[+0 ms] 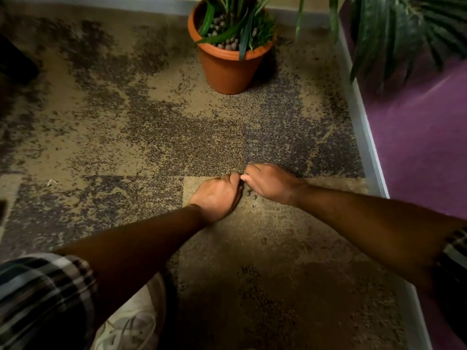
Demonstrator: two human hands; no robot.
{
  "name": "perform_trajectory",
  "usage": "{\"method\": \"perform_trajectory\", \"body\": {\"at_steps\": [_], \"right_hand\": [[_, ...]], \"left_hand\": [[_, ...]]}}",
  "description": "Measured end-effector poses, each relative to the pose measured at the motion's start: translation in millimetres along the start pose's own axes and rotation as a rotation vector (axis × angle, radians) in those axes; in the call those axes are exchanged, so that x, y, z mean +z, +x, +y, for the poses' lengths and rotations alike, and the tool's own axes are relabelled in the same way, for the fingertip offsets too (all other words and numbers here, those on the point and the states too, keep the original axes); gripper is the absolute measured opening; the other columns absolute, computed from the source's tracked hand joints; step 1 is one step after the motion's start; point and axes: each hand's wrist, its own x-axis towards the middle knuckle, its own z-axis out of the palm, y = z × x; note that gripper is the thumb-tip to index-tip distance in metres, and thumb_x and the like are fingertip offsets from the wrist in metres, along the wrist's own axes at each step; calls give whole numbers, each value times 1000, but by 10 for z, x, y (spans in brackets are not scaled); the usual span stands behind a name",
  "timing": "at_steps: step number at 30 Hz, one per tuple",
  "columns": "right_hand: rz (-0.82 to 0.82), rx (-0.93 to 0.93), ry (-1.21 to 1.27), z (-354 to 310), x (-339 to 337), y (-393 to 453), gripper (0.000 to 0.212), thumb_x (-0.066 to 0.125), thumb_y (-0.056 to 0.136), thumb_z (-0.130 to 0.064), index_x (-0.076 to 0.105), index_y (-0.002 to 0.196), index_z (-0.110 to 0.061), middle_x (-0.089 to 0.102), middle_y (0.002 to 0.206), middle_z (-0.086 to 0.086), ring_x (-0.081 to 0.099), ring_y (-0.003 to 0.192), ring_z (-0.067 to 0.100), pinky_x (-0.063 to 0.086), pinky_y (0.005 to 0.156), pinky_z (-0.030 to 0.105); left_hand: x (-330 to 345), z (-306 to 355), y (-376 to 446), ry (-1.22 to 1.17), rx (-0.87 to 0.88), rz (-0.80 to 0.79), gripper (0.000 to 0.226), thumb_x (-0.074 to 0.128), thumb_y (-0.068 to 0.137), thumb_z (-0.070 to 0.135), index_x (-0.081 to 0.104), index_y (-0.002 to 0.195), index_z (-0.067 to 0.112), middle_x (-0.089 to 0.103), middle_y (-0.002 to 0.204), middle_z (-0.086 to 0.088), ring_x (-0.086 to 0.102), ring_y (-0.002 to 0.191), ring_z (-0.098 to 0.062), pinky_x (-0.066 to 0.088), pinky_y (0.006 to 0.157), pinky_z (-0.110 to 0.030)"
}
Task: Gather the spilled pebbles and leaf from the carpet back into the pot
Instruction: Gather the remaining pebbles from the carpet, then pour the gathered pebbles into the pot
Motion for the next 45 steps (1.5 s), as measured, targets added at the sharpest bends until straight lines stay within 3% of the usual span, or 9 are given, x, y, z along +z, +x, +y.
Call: {"method": "perform_trajectory", "body": {"at_steps": [5,8,14,17,28,32,36,40,45], "right_hand": [[45,456,240,2,-74,147,35,49,105,-29,57,77,-10,50,62,2,43,54,19,31,52,31],[-32,830,747,-81,-166,269,36,46,107,-32,59,86,-6,49,63,-2,38,47,11,29,41,26],[-37,1094,1741,-166,-311,516,28,39,104,-23,50,79,-16,46,65,-2,31,42,4,21,29,18],[55,1068,1980,-243,-411,667,31,32,100,-23,50,76,-14,48,62,0,36,38,6,23,27,18],[821,1086,2081,-646,-721,1191,32,37,99,-20,66,88,-10,70,84,12,70,73,22,59,66,29],[841,1020,2018,-687,-821,1196,41,37,101,-21,67,120,1,71,118,19,70,99,27,57,77,30],[818,906,1972,-734,-926,1253,52,31,107,-28,59,134,6,62,136,24,63,122,32,54,100,37],[838,795,1834,-750,-1062,1434,57,32,108,-39,60,135,4,59,140,24,56,133,30,42,116,45],[964,628,1686,-870,-1253,1603,55,30,111,-31,56,136,11,58,141,26,55,135,30,44,115,37]], "left_hand": [[-79,41,84,-164,-157,-104,25,27,108,35,42,114,16,67,83,-7,60,66,-26,50,63,-38],[-11,-47,133,-409,-253,52,28,37,105,36,54,111,16,69,83,-6,64,68,-23,54,66,-34],[-254,-88,305,-1808,-803,132,30,41,102,18,60,79,17,46,56,3,37,41,-10,29,40,-19],[-470,-140,432,-2260,-917,211,33,31,96,19,62,85,12,50,61,1,44,45,-11,37,41,-19],[-1056,6,818,-2708,-942,731,47,30,92,22,70,95,-2,71,94,-23,69,87,-33,59,83,-42],[-1104,69,870,-2685,-892,681,54,29,101,33,71,104,-1,72,110,-21,69,105,-34,55,96,-47],[-1260,116,940,-2668,-816,662,49,29,108,33,66,116,2,75,88,-13,75,75,-26,62,64,-37],[-1415,-14,1087,-2658,-711,617,47,31,109,35,57,134,6,65,131,-18,62,123,-32,51,102,-45],[-1644,-194,1140,-2753,-541,484,53,23,109,34,61,126,1,69,119,-25,63,116,-28,54,82,-41]]}}
